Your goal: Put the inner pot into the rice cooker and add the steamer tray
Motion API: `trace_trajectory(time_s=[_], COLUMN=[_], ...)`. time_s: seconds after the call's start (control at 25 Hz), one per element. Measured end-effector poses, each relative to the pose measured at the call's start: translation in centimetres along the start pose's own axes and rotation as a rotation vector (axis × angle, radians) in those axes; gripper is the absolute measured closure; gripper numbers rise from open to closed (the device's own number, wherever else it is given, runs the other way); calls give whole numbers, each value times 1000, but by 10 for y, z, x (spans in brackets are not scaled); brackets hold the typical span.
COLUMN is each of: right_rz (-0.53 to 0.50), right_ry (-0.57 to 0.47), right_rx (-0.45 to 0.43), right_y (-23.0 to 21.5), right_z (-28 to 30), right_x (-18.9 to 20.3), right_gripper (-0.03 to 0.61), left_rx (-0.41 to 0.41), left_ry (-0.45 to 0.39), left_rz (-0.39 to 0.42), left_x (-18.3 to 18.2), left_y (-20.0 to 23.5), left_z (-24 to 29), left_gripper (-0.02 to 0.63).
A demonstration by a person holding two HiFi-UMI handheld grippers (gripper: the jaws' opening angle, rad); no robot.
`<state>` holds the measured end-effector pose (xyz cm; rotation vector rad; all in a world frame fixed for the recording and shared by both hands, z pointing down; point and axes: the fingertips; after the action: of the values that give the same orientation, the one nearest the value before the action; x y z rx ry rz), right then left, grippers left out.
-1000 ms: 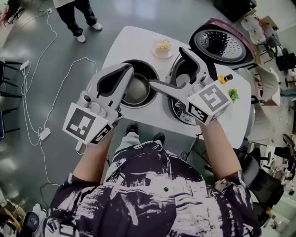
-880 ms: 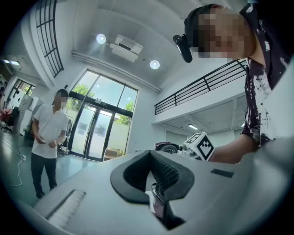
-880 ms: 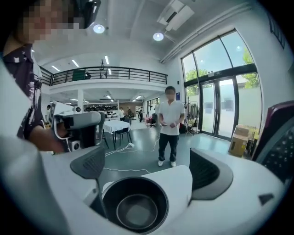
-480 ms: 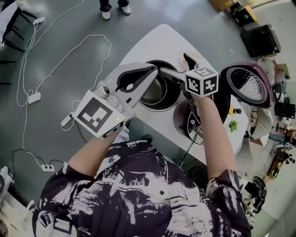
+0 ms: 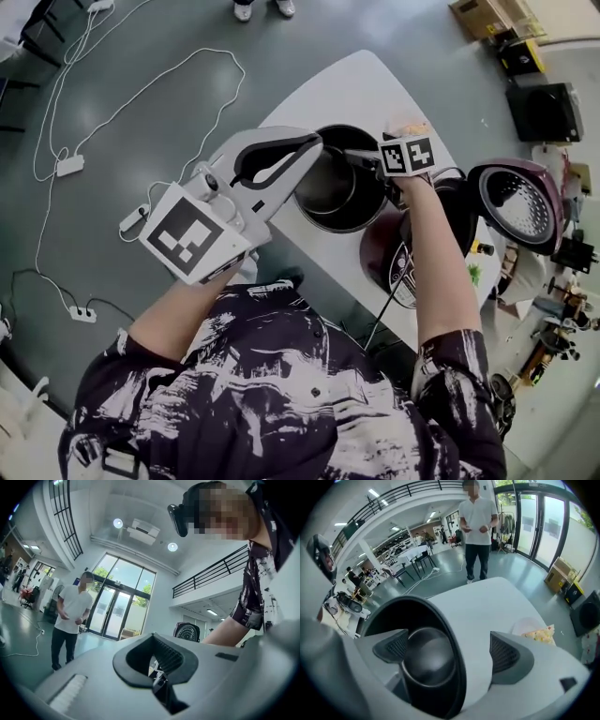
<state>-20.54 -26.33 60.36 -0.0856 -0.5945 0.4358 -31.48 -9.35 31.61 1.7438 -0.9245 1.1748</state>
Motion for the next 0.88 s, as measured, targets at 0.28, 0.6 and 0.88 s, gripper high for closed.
trace_trajectory(time_s=[0.28,0.6,0.88], right_rz=[-30,-105,-123], right_ry=[143,277,302], right_rx=[27,23,27], right_y=[-17,-27,-21], right_z=[13,15,17], right_x=[28,50,52], right_gripper=[322,569,578], left_rx=[-40,-45,-34], left_ry=[14,21,29], left_rz=[-4,-6,-4], left_x=[3,6,7], left_y=[15,14,13], left_z=[-12,1,0], left_gripper=[609,609,609])
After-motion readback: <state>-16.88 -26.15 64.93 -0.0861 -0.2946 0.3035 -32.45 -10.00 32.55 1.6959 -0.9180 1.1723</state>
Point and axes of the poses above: the fingertips, and each gripper's own axes: z forward along the fingers, y to its left, x out of its underside, and after that the axes turned 8 degrees about -y, right-handed
